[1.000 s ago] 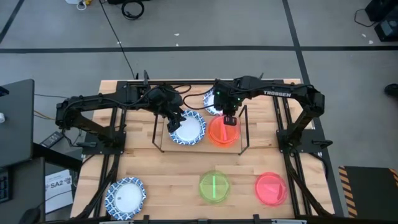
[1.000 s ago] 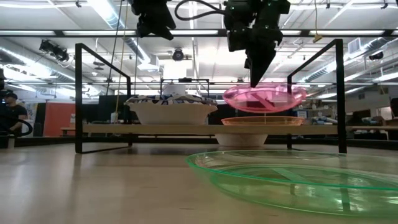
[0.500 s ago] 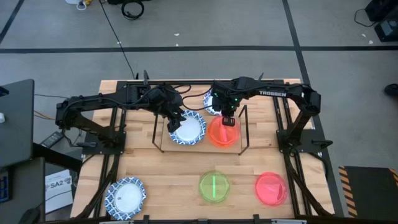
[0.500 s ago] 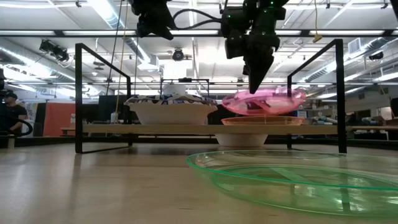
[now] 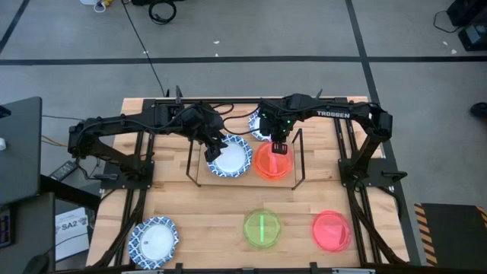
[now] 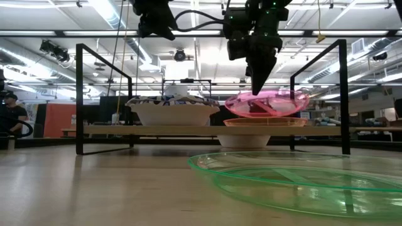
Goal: Place and stack plates onto a shelf
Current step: Stack the pink plate on top of the orange plate on the shelf
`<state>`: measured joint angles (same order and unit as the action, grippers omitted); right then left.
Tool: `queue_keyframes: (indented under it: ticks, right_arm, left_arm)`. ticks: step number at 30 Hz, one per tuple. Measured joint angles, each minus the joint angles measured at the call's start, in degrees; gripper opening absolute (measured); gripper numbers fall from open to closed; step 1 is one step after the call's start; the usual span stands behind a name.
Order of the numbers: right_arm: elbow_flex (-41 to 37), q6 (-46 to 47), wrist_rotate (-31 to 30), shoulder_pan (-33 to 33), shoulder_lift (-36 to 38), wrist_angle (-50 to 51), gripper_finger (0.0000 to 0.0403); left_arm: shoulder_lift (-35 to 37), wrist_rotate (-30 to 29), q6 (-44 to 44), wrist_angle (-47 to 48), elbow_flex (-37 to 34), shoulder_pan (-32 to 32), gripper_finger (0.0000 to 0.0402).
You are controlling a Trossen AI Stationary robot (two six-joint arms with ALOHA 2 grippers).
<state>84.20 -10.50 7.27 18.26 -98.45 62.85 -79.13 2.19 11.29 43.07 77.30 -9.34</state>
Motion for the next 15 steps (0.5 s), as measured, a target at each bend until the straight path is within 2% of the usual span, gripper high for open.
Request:
queue_keyframes:
  ticks: [15]
  right_arm:
    - [-3.4,0.0,0.0,0.0,0.0,-1.7,0.0011]
  left_arm:
    - [0.0,0.0,0.0,0.0,0.0,0.0,0.0183]
